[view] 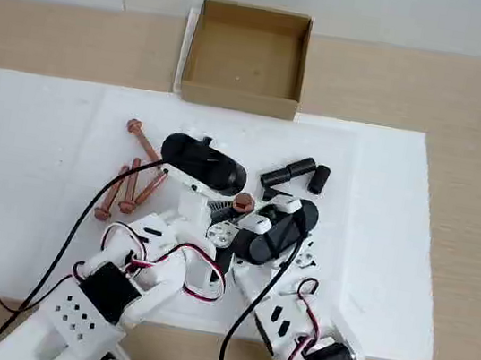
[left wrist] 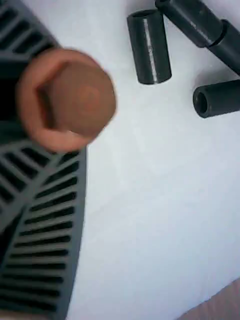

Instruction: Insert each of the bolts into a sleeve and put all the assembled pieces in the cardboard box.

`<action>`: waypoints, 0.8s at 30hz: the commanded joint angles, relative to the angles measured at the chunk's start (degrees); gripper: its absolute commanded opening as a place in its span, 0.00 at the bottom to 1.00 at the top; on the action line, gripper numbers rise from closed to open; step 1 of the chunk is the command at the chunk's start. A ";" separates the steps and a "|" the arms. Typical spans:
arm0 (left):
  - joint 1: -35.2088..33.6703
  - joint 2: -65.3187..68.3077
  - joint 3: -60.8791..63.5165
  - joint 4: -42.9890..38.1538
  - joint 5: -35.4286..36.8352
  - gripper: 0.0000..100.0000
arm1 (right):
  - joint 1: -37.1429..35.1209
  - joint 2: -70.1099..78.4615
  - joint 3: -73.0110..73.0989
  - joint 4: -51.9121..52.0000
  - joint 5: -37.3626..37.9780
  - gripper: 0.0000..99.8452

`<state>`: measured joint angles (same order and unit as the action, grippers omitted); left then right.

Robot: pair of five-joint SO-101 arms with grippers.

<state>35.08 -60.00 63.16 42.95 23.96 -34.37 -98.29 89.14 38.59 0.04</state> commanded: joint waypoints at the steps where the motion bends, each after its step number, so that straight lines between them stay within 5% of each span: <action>1: 0.62 -0.35 -0.57 0.79 -0.79 0.02 | -0.04 -0.22 -0.53 -1.36 -0.44 0.01; 8: 0.35 -0.70 -6.81 9.32 -0.53 0.21 | -0.04 -0.22 -0.35 -1.36 -0.44 0.01; 16: -5.19 -0.70 -21.23 21.80 -0.70 0.23 | -0.04 -0.22 -0.35 -1.36 -0.44 0.01; 24: -23.91 -0.35 -30.55 34.64 -6.59 0.24 | 1.10 0.22 -1.23 -1.45 -0.44 0.01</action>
<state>18.11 -60.00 35.47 74.24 21.58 -34.11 -98.20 89.14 38.59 -0.04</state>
